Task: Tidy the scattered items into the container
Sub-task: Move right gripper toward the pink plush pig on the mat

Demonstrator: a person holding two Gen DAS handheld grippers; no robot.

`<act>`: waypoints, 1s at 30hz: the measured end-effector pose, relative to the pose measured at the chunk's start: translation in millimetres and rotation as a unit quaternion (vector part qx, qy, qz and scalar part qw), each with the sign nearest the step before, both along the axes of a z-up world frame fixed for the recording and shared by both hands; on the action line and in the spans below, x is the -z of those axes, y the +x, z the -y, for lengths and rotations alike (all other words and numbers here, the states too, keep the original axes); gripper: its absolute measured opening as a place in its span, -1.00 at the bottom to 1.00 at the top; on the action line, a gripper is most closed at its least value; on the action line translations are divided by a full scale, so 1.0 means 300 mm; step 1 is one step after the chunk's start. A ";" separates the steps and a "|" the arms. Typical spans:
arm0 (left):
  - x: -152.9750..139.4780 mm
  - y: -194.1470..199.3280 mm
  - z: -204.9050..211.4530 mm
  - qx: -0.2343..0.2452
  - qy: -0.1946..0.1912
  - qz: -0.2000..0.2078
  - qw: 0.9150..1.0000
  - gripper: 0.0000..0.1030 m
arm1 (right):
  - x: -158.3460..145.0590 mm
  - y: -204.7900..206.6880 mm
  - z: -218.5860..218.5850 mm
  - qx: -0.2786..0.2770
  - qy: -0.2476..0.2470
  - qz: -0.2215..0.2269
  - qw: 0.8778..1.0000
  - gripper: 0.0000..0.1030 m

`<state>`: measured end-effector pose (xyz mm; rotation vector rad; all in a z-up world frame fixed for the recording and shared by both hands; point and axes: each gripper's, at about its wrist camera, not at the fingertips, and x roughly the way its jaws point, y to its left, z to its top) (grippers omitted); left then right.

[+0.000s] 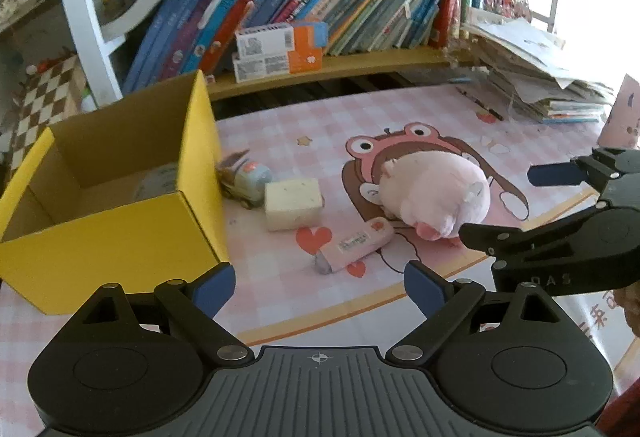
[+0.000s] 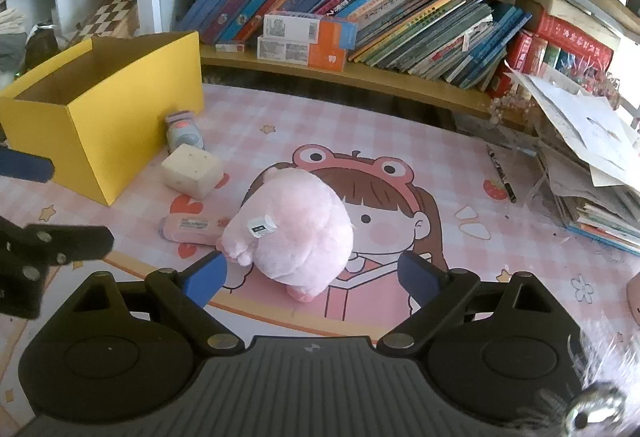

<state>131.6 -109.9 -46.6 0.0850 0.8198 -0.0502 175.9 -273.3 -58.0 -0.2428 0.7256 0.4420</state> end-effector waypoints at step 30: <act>0.157 0.178 0.084 0.081 0.061 -0.049 0.994 0.23 | 0.045 0.112 -0.033 -0.019 0.043 -0.040 0.998 0.73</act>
